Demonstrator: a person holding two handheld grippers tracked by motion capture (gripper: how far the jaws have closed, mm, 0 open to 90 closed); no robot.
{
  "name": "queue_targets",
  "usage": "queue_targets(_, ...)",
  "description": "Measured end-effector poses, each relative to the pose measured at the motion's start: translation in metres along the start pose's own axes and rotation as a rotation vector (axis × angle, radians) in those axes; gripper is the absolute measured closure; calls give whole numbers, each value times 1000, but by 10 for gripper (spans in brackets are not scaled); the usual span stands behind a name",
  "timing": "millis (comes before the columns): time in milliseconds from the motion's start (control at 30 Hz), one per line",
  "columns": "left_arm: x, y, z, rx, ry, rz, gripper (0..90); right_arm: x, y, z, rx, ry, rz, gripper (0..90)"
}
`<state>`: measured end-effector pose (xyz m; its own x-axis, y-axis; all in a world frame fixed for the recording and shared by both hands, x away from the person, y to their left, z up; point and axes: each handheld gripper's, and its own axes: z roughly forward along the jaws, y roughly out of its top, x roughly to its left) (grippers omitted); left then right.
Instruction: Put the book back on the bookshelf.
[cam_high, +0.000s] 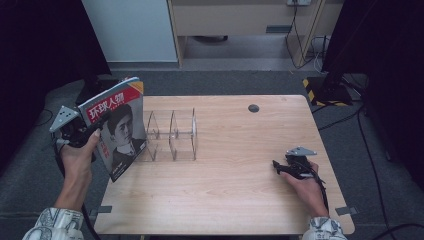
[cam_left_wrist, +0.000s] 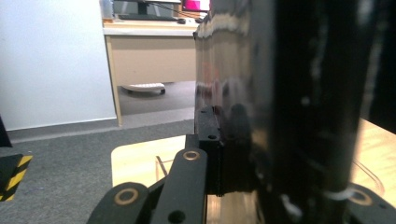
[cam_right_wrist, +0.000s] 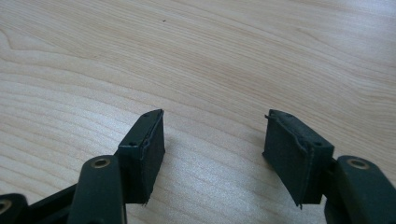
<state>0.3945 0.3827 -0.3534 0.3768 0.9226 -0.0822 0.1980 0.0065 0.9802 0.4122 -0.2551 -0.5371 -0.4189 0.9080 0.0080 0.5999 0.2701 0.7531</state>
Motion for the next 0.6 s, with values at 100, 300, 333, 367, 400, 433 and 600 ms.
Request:
queue_targets(100,2,-4,3,-14,4,-14,866,0,0,0,0,0,-2,381)
queue_targets(300,1,-8,10,-18,10,-2,865,0,0,0,-1,0,2,381)
queue_targets(333,1,-9,11,-18,10,3,866,0,0,0,-1,0,2,381)
queue_targets(367,0,-10,13,-21,12,2,865,0,0,0,0,0,0,381)
queue_targets(400,-1,-11,13,-20,13,8,866,0,0,0,-1,0,1,381)
queue_targets(433,-1,-12,14,-21,16,12,865,0,0,0,-1,0,-2,381)
queue_targets(600,-2,-15,17,-29,18,15,866,0,0,0,-1,-1,0,381)
